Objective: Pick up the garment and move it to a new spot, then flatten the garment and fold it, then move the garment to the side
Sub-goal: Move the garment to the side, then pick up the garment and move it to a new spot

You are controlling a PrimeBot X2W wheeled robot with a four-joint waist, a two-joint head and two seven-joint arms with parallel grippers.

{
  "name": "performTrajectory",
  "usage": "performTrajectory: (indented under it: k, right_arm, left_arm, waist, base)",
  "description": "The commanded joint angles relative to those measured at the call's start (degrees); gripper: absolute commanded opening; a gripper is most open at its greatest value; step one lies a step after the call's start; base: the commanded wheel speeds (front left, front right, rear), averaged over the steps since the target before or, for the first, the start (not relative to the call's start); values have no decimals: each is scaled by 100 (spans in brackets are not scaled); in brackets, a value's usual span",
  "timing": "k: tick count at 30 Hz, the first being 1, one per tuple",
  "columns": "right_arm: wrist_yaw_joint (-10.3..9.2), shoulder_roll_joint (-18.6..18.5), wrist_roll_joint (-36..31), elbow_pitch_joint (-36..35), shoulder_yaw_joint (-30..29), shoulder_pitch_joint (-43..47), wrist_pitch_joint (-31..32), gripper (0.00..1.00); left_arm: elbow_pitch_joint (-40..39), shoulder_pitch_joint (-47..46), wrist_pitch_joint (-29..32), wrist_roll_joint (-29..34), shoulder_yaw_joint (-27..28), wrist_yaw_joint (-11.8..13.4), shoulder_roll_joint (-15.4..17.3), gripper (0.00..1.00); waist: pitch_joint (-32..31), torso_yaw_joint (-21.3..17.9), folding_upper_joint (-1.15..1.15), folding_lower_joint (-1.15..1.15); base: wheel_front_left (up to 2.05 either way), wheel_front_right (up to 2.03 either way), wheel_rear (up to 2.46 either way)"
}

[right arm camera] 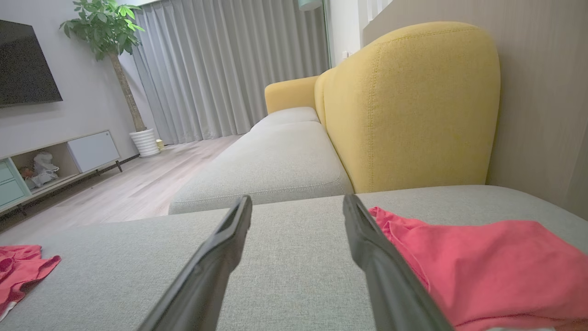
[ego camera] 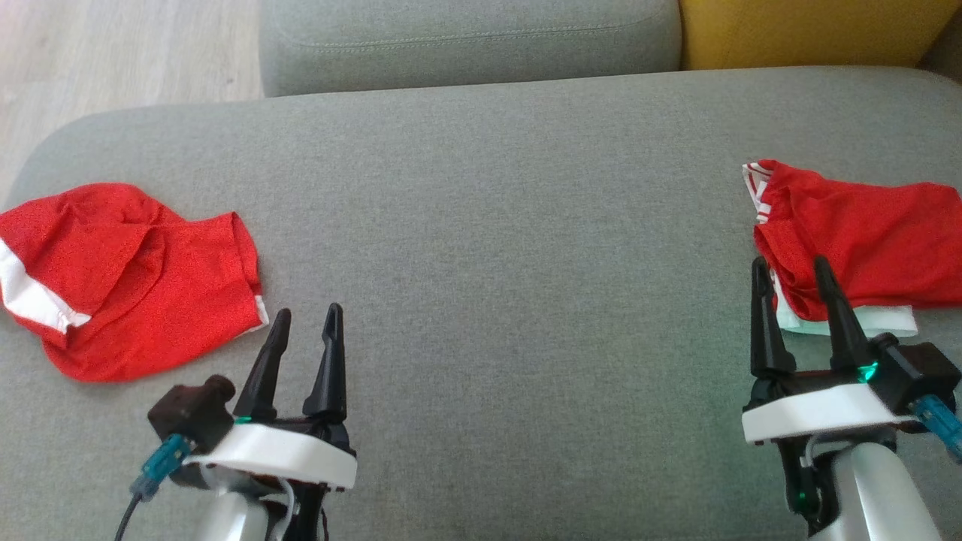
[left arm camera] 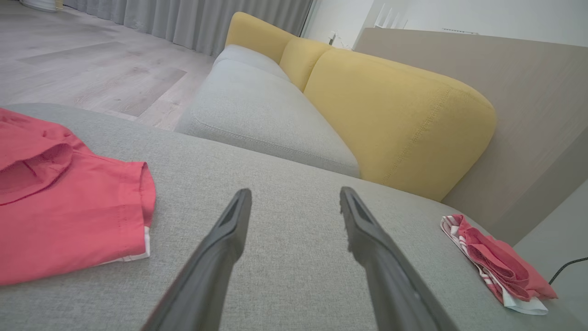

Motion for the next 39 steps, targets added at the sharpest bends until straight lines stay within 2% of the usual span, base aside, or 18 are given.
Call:
performTrajectory:
  k: [1, 9, 13, 18, 27, 28, 35, 39]
  right_arm:
    - [-5, 3, 38, -162, 163, -107, -79, 100]
    - [-5, 4, 75, -105, 176, -128, -109, 100]
    - [-5, 4, 96, -75, 287, -134, -113, 100]
    - [-5, 4, 172, -87, 525, -117, -105, 100]
    - [-5, 5, 214, -52, 802, -39, -34, 100]
    - [-5, 5, 214, -52, 802, -39, -34, 100]
    - [-5, 5, 317, 86, 994, -23, -25, 100]
    - [-5, 5, 387, 152, 1130, -27, -42, 100]
  left_arm:
    - [-172, -126, -29, -13, 148, 30, 40, 100]
    - [-182, -198, -29, -59, 168, 62, 40, 100]
    - [-184, -263, -29, -46, 128, 55, 40, 100]
    - [-223, -349, -29, -44, 164, 81, 40, 100]
    - [-341, -275, -29, -1, 319, 133, 40, 100]
    - [-341, -275, -29, -1, 319, 133, 40, 100]
    - [-371, -109, -29, 32, 430, 139, 40, 100]
    - [-378, -42, -29, 48, 482, 140, 40, 100]
  waist:
    - [5, -7, 0, 0]
    - [62, 2, 0, 0]
    - [114, 151, 0, 0]
    - [116, 612, 0, 0]
    - [-24, 1789, 0, 0]
    - [-24, 1789, 0, 0]
    - [-127, 2449, 0, 0]
    - [-151, 2641, 0, 0]
  base:
    - [0, 0, 0]
    - [0, 0, 0]
    - [0, 0, 0]
    - [0, 0, 0]
    - [0, 0, 0]
    - [0, 0, 0]
    - [0, 0, 0]
    - [0, 0, 0]
